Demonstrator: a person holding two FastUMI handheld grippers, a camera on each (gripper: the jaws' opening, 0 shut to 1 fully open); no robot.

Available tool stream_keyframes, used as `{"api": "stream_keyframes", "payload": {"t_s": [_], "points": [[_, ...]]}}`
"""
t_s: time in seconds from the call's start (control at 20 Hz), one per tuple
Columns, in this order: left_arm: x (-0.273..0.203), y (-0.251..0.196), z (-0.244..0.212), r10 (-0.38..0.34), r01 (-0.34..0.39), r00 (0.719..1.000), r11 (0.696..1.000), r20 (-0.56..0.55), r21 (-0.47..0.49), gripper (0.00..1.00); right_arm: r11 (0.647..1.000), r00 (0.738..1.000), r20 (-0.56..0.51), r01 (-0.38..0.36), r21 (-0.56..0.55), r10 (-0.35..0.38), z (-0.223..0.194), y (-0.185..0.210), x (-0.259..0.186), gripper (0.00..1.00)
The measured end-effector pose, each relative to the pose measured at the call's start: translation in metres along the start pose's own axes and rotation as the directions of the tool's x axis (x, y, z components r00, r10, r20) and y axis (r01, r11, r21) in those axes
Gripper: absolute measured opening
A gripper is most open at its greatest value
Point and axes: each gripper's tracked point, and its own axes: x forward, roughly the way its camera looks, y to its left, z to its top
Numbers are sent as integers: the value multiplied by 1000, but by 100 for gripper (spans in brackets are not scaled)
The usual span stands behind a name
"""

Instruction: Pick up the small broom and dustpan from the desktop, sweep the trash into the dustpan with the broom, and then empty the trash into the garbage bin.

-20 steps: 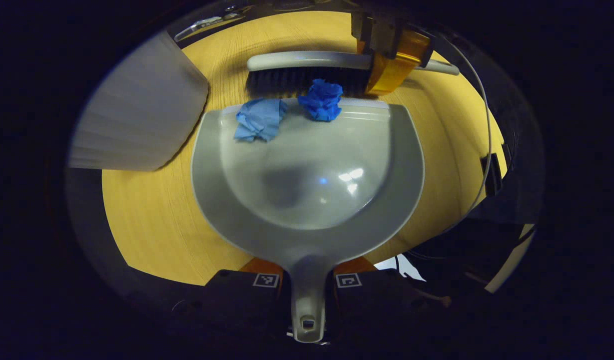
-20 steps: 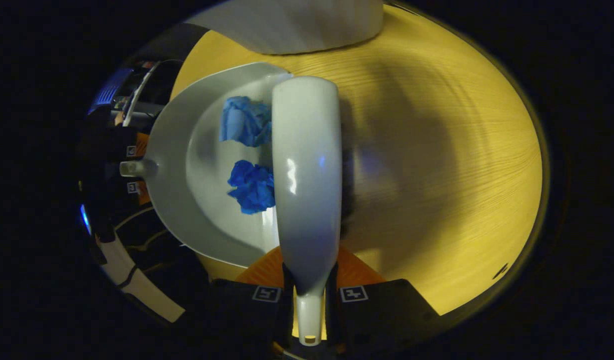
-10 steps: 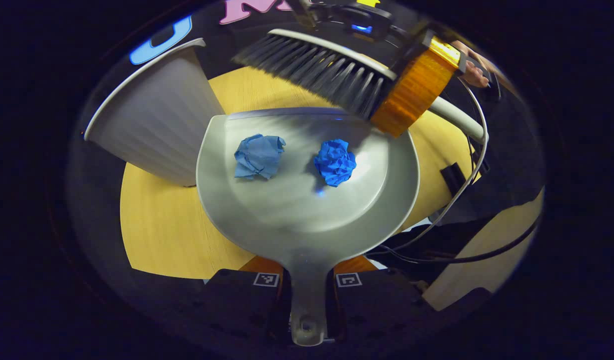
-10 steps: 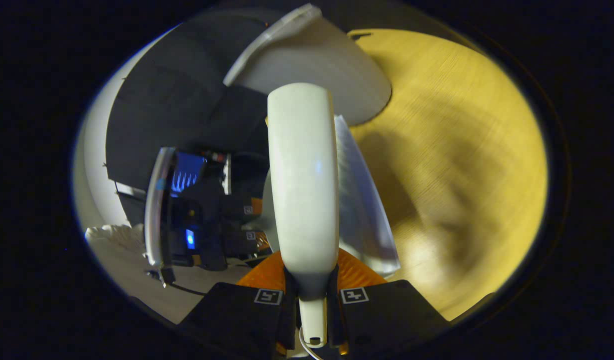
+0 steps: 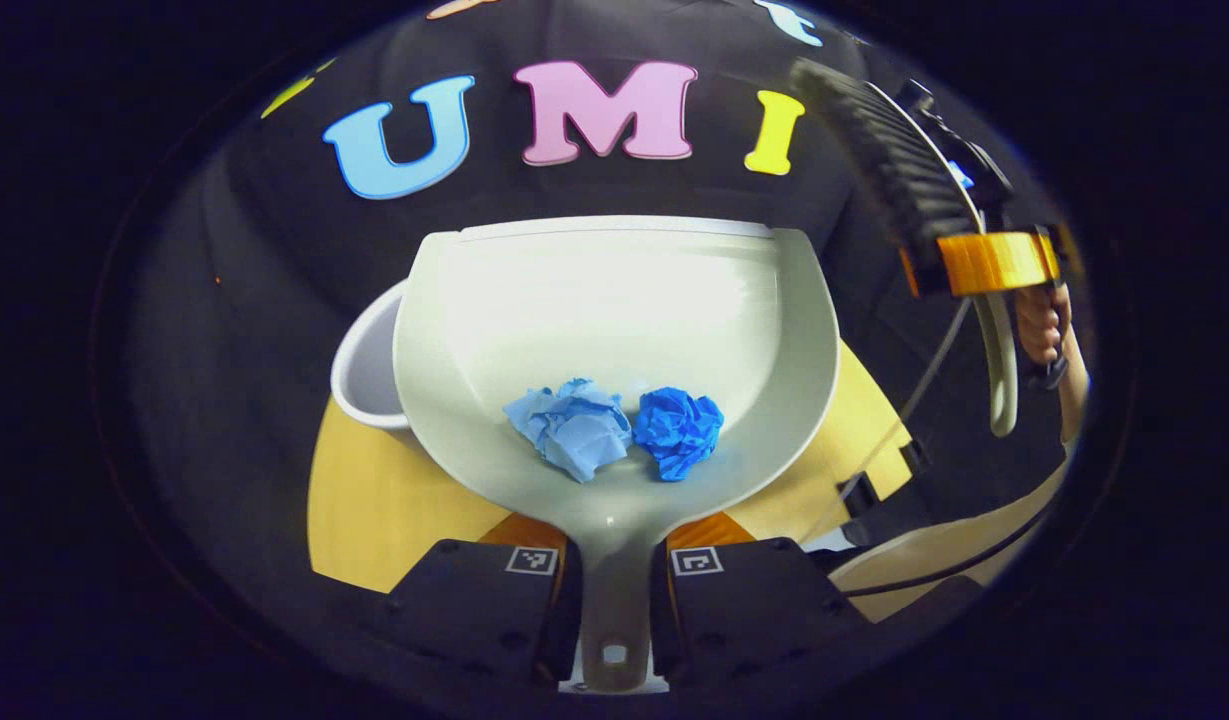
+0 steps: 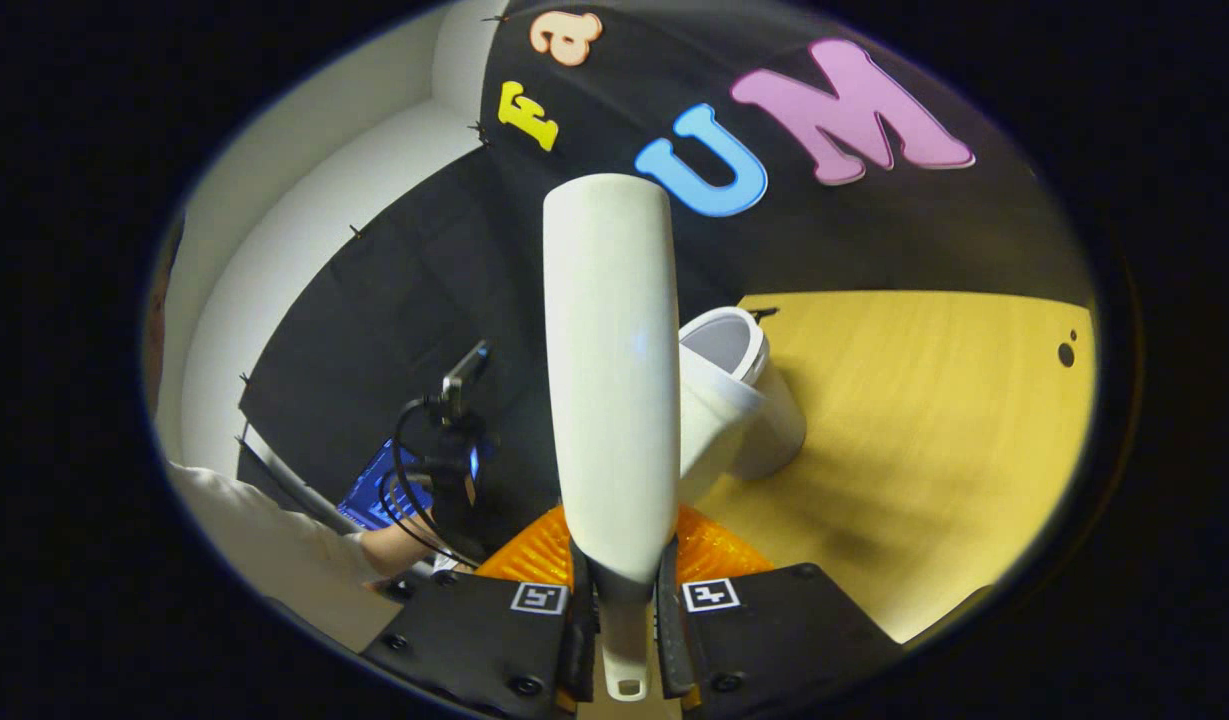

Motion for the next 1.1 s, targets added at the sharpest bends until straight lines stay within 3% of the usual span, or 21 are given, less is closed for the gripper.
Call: {"api": "stream_keyframes", "payload": {"t_s": [0.2, 0.3, 0.5, 0.6, 0.8, 0.95, 1.1], "points": [[-2, 69, 12, 202, -198, 979, 974, -30, 111, 25, 995, 996, 7, 93, 33, -93, -24, -57, 8, 28], [-2, 98, 4, 325, -301, 943, 926, -74, 228, 25, 990, 991, 0, 131, 44, -131, -40, -83, 4, 28], [-14, 132, 0, 474, -378, 871, 815, -130, 438, 25, 984, 985, -7, 172, 36, -172, -40, -66, -23, 28], [-16, 143, -5, 547, -390, 827, 722, -127, 572, 25, 983, 985, -5, 175, 49, -174, -37, -64, -25, 27], [-19, 155, -8, 671, -346, 735, 492, -96, 799, 25, 982, 984, 0, 180, 57, -181, -31, -56, -21, 27], [-22, 161, -7, 723, -315, 690, 340, -32, 886, 25, 980, 982, -10, 188, 60, -187, -33, -56, -17, 27], [-30, 175, 3, 784, -323, 613, 135, 98, 937, 25, 978, 980, -33, 200, 61, -198, -44, -59, -14, 28]]}}
